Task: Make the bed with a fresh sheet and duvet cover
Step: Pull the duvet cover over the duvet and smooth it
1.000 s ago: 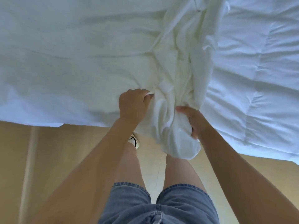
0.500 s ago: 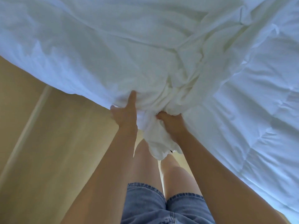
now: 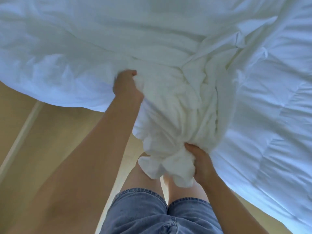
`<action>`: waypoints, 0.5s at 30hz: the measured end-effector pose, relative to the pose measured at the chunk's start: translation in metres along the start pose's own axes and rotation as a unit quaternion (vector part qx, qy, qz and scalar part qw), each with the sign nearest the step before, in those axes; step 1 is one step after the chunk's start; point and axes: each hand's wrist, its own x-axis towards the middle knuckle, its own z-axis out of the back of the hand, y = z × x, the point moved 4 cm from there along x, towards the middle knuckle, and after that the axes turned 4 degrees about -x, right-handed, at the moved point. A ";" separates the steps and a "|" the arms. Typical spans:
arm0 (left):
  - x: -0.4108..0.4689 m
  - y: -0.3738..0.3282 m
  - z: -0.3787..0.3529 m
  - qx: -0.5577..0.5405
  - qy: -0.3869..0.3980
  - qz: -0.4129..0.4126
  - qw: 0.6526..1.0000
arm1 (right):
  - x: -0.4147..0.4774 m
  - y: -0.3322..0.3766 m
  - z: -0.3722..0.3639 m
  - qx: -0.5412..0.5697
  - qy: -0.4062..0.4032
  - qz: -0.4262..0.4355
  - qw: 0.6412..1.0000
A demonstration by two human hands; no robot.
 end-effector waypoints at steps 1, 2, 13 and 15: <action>0.004 -0.010 -0.001 -0.006 0.006 -0.015 1.000 | -0.015 -0.003 0.041 0.029 -0.036 -0.001 0.999; 0.009 -0.015 0.002 -0.017 0.008 -0.026 0.999 | -0.028 -0.002 0.080 0.048 -0.068 0.000 0.997; -0.059 0.182 0.046 -0.016 -0.007 0.094 0.995 | -0.017 -0.001 0.166 0.051 -0.108 -0.008 0.993; -0.077 0.213 0.001 -0.041 0.071 0.099 0.992 | -0.013 0.002 0.169 0.017 -0.086 0.001 0.996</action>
